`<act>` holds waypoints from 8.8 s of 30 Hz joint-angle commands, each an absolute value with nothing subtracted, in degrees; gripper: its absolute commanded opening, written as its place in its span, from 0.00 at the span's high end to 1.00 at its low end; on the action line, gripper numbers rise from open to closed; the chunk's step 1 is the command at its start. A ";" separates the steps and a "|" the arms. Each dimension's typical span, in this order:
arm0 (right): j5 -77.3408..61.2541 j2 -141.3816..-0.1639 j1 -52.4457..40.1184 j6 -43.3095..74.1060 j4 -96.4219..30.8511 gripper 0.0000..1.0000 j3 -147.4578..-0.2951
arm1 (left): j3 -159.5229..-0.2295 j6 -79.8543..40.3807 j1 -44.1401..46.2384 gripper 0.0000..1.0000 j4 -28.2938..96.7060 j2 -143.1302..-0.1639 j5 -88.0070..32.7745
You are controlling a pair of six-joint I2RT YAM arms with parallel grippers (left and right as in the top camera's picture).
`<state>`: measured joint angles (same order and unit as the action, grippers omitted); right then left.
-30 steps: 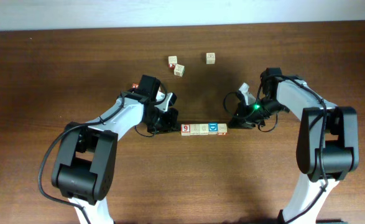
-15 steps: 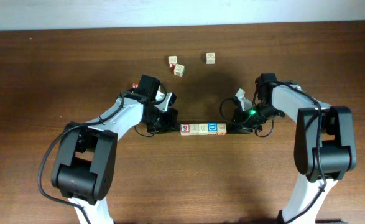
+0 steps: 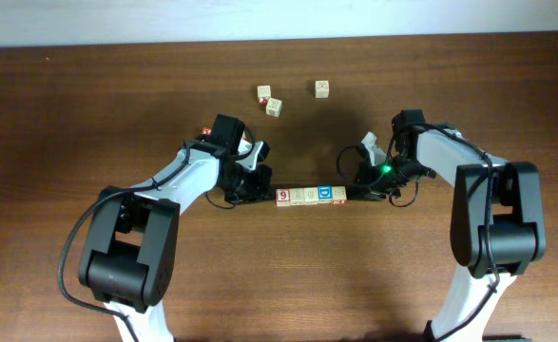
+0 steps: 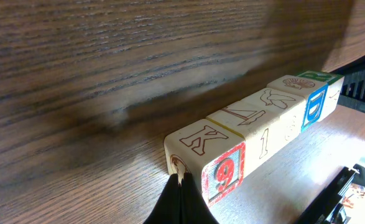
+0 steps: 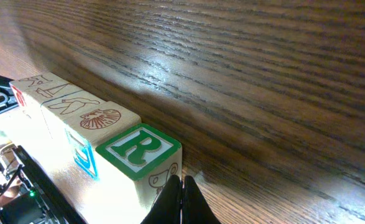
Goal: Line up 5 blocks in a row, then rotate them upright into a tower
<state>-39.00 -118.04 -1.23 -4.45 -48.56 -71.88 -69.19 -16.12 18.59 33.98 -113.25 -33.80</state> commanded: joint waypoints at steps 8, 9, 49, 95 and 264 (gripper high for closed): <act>-41.23 -118.45 0.47 -4.93 -49.12 0.96 -71.57 | -68.64 -16.67 18.74 1.00 33.82 -113.78 -33.87; -42.24 -118.45 -0.12 -5.85 -49.23 0.96 -71.57 | -68.64 -16.67 18.74 1.00 33.82 -113.78 -33.87; -42.85 -118.45 -1.54 -5.98 -49.41 0.96 -71.57 | -68.66 -18.28 18.11 1.00 31.48 -113.23 -31.70; -45.80 -118.45 -1.54 -8.71 -50.09 0.96 -71.57 | -68.27 -14.92 18.22 1.00 32.10 -113.23 -35.59; -12.60 -111.63 -6.68 8.01 -54.24 0.91 -77.91 | -70.00 -5.54 25.02 1.00 41.71 -105.14 -17.69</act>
